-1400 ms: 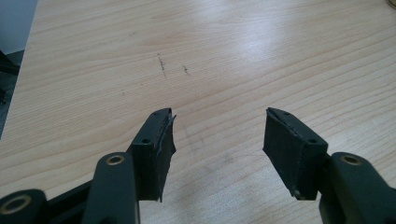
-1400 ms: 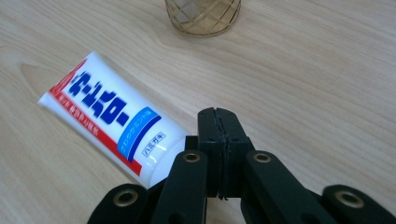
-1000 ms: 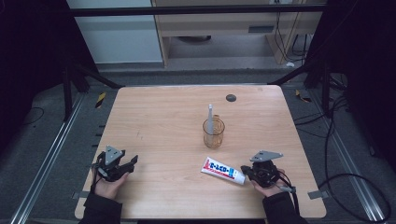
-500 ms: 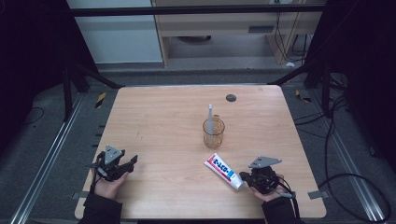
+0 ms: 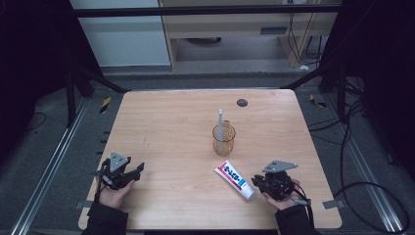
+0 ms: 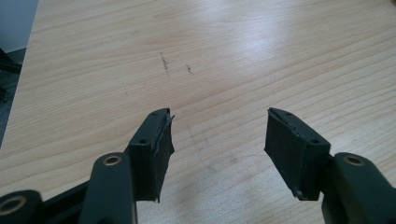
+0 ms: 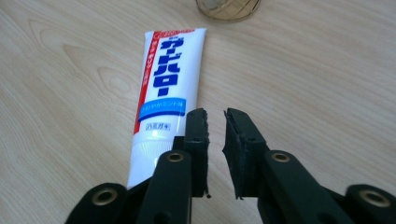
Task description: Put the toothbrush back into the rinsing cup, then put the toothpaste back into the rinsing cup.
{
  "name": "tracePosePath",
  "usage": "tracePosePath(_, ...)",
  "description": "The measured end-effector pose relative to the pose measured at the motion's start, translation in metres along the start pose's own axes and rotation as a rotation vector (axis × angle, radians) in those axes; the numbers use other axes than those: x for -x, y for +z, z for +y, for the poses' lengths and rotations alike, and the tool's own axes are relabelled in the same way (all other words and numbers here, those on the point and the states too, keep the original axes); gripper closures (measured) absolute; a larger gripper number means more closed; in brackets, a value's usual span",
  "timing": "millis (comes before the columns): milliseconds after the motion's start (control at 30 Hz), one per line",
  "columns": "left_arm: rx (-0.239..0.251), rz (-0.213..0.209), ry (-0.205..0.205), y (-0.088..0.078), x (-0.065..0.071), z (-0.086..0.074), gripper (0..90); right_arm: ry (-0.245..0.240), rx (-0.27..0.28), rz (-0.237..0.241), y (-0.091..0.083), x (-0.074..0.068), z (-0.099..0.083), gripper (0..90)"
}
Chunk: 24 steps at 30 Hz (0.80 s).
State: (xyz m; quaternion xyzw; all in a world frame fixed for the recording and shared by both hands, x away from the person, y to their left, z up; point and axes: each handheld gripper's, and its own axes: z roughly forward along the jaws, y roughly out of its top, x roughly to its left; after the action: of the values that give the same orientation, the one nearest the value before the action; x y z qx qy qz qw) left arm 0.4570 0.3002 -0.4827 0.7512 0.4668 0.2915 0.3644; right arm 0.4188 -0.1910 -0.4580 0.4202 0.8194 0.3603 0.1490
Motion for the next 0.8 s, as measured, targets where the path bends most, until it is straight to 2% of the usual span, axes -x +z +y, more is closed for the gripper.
tracePosePath(233, 0.0, -0.001, -0.002, 0.0, -0.001, 0.0, 40.0, -0.005, 0.021, -0.027, -0.003, 0.001, 0.016, 65.4)
tracePosePath(367, -0.002, 0.001, -0.005, 0.0, -0.002, 0.0, 39.6, 0.005, 0.019, -0.02, -0.003, -0.001, 0.026, 58.9)
tracePosePath(467, -0.007, 0.005, 0.0, 0.001, -0.002, 0.0, 39.5, -0.012, 0.005, -0.028, -0.001, -0.002, 0.034, 53.4)
tracePosePath(800, -0.023, 0.012, 0.0, 0.001, -0.002, 0.0, 40.7, -0.037, -0.001, -0.022, 0.0, -0.008, 0.052, 47.0)
